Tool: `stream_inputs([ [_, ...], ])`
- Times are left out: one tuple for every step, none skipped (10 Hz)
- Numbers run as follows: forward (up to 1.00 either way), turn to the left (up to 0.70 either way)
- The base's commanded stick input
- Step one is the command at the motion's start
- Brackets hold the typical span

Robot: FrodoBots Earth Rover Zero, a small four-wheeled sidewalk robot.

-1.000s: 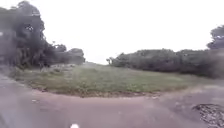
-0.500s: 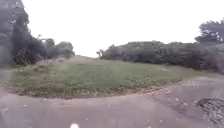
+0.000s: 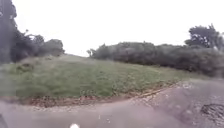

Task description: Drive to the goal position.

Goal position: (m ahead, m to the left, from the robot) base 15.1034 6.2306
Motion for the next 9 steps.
stream_inputs([
  [0.70, -0.35],
  [0.70, -0.35],
  [0.70, -0.35],
  [0.70, -0.35],
  [0.70, -0.35],
  [0.70, -0.35],
  [0.70, -0.35],
  [0.60, -0.40],
  [0.28, -0.56],
])
